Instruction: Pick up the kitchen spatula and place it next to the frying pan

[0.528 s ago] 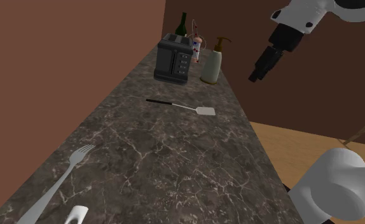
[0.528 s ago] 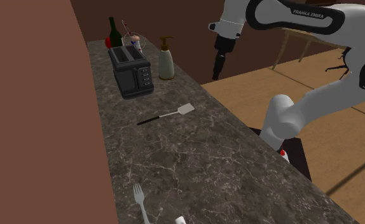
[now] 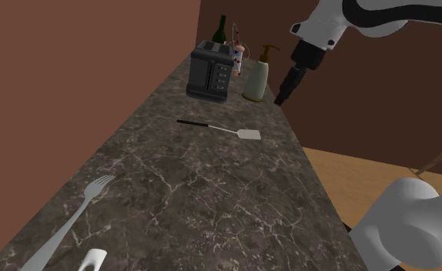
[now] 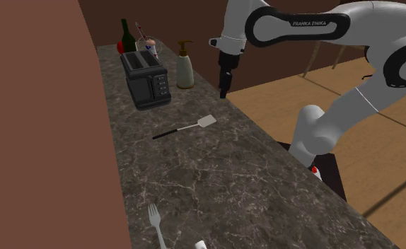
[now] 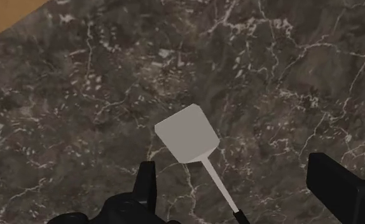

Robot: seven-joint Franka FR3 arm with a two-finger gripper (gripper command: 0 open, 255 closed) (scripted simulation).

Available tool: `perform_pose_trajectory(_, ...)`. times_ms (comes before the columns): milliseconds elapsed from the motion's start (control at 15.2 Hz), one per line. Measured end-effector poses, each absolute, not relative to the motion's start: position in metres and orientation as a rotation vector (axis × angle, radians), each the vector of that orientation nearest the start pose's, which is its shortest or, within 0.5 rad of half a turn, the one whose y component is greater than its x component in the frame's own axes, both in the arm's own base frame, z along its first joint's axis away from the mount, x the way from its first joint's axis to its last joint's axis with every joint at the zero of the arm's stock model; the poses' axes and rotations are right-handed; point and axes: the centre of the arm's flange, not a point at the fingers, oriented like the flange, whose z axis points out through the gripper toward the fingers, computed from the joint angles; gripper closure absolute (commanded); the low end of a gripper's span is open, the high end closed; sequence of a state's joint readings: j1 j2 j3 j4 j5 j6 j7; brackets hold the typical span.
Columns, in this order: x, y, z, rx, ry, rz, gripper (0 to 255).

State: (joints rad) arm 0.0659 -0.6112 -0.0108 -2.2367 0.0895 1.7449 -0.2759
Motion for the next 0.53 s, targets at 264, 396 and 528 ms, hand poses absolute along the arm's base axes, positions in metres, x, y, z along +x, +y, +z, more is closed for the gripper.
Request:
perform_pose_trajectory(264,0.417,0.047,0.579,-2.993,-0.687,-0.172,0)
perform_pose_trajectory(396,0.440,0.061,0.566,-2.977,-0.785,-0.157,0)
perform_pose_trajectory(528,0.460,0.075,0.551,-2.958,-0.884,-0.143,0)
